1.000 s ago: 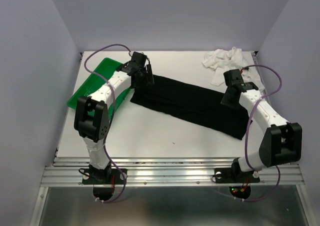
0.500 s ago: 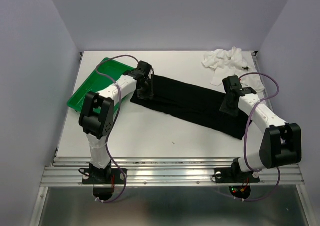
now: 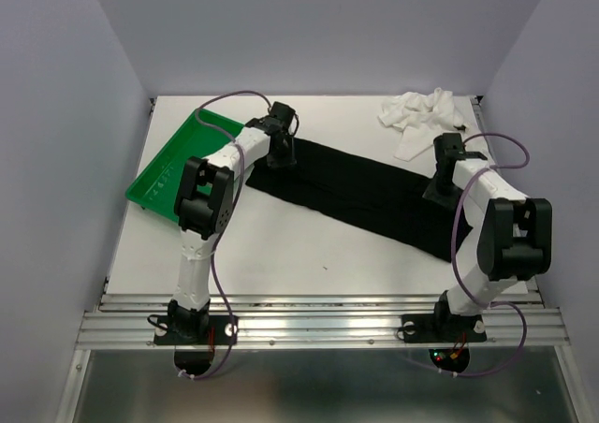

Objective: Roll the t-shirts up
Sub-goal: Fold the T-shirt at the center of the board.

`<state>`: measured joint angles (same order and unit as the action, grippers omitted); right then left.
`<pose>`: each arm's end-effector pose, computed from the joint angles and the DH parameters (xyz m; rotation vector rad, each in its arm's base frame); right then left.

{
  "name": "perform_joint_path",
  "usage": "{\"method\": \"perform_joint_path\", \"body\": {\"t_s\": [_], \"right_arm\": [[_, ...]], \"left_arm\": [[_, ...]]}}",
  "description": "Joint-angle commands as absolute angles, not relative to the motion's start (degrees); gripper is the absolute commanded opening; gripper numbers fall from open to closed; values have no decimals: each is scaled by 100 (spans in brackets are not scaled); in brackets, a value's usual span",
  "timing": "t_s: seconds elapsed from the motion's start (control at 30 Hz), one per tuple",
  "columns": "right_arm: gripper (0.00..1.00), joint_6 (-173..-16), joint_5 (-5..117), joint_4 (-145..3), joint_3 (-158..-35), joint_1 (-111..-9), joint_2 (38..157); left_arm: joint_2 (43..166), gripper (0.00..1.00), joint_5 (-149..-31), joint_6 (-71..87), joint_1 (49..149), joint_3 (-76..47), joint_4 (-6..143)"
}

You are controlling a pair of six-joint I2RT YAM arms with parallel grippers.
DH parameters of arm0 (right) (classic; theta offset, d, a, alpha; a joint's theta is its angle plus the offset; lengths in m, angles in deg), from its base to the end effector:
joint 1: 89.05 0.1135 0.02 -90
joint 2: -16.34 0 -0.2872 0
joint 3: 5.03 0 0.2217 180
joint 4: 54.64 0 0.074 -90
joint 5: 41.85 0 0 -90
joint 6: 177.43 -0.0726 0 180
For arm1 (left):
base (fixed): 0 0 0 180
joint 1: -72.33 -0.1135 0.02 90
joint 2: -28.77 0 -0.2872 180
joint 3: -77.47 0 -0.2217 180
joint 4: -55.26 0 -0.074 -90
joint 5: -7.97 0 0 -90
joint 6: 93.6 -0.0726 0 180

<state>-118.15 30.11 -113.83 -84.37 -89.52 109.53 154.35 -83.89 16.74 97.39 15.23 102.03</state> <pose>0.2928 -0.0249 0.2104 0.8045 2.6396 -0.3154 0.4444 -0.2104 0.1975 0.1187 2.5583 -0.3539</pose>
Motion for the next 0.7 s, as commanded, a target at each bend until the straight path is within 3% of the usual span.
{"method": "perform_joint_path", "body": {"t_s": [0.0,0.33,0.4,0.47,0.5,0.6,0.67], "right_arm": [[47,-11583,3014,-11008,-8928,-9125,11266],[46,-11160,3101,-10577,-8876,-9432,11733],[40,-11143,3128,-10515,-8832,-9433,11742],[23,-11116,3189,-10436,-8771,-9433,11637],[23,-11099,3216,-10427,-8753,-9433,11593],[3,-11063,3286,-10418,-8700,-9433,11434],[1,-11037,3470,-10270,-8621,-9433,11250]], "left_arm": [[14929,36,-7957,1724,9694,1681,10059],[14242,36,-8062,1662,9694,968,10085],[14110,36,-8088,1662,9703,784,10076],[13978,36,-8097,1671,9712,661,10075],[13925,36,-8088,1679,9712,625,10067],[13741,36,-8088,1679,9720,502,10067],[13644,36,-8106,1679,9712,432,10058]]}}
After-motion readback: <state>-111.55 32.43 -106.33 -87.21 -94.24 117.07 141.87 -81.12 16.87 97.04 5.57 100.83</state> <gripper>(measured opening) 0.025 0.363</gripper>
